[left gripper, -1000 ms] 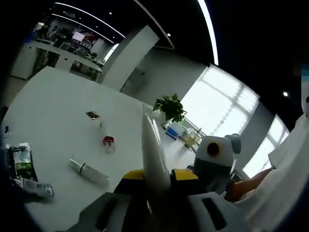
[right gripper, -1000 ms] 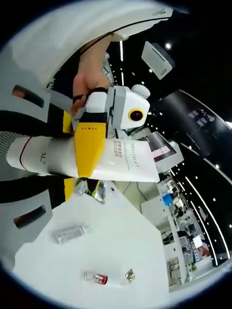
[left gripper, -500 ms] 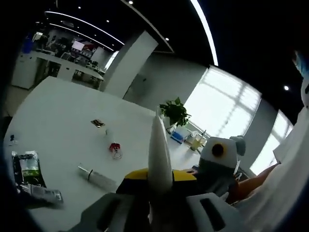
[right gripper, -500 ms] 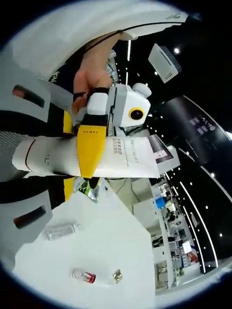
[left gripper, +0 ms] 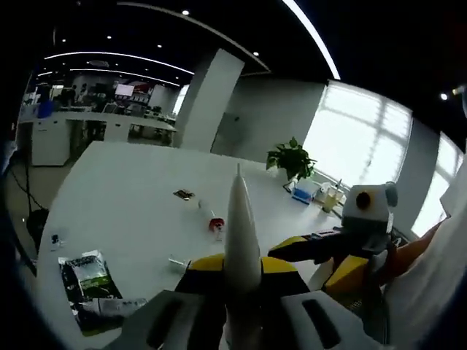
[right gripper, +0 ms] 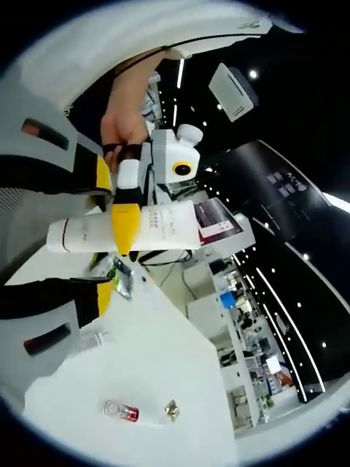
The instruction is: Arrange the skincare products in the storage area until every visible bottle or jar stands upright without overlapping.
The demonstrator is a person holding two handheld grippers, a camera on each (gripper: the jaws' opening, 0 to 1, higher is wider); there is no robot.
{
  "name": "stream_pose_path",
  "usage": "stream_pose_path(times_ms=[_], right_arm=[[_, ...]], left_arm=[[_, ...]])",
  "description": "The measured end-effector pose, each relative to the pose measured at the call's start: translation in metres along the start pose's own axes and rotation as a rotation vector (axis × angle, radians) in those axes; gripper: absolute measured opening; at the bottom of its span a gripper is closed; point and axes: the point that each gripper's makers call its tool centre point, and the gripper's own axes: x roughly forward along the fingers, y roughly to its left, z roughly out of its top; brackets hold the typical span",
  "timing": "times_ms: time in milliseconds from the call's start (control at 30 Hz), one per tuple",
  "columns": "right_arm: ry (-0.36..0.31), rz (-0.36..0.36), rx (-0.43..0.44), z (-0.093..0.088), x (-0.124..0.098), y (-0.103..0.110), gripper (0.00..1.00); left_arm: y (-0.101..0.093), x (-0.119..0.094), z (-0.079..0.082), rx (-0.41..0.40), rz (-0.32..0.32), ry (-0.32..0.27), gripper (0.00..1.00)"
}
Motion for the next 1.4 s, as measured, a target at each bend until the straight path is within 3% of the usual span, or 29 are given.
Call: stream_pose_path(times_ms=[233, 400, 633, 733, 800, 967, 1100, 1167, 1400], right_arm=[[-0.02, -0.003, 0.035, 0.003, -0.001, -0.002, 0.46], [0.006, 0.011, 0.038, -0.002, 0.002, 0.003, 0.43], [0.016, -0.004, 0.046, -0.004, 0.002, 0.001, 0.41], [0.024, -0.019, 0.056, -0.006, 0.002, -0.003, 0.38], [0.037, 0.012, 0.113, -0.008, 0.001, 0.001, 0.34], [0.031, -0.016, 0.082, -0.007, 0.002, -0.003, 0.36], [0.072, -0.06, 0.041, -0.014, 0.002, -0.009, 0.36], [0.095, -0.047, 0.11, -0.019, 0.001, -0.007, 0.35], [0.099, -0.052, 0.079, -0.018, -0.001, -0.004, 0.33]], left_arm=[[-0.024, 0.011, -0.025, 0.127, -0.028, 0.103, 0.15], [-0.037, 0.016, -0.031, 0.138, -0.055, 0.124, 0.15], [-0.039, 0.021, -0.04, 0.203, -0.01, 0.182, 0.15], [-0.041, 0.024, -0.042, 0.205, 0.005, 0.192, 0.15], [-0.04, 0.026, -0.044, 0.163, 0.014, 0.205, 0.15], [-0.04, 0.029, -0.044, 0.164, 0.037, 0.217, 0.15], [-0.039, 0.032, -0.047, 0.165, 0.057, 0.241, 0.15], [-0.039, 0.032, -0.051, 0.166, 0.06, 0.252, 0.15], [-0.044, 0.029, -0.051, 0.153, 0.038, 0.23, 0.16]])
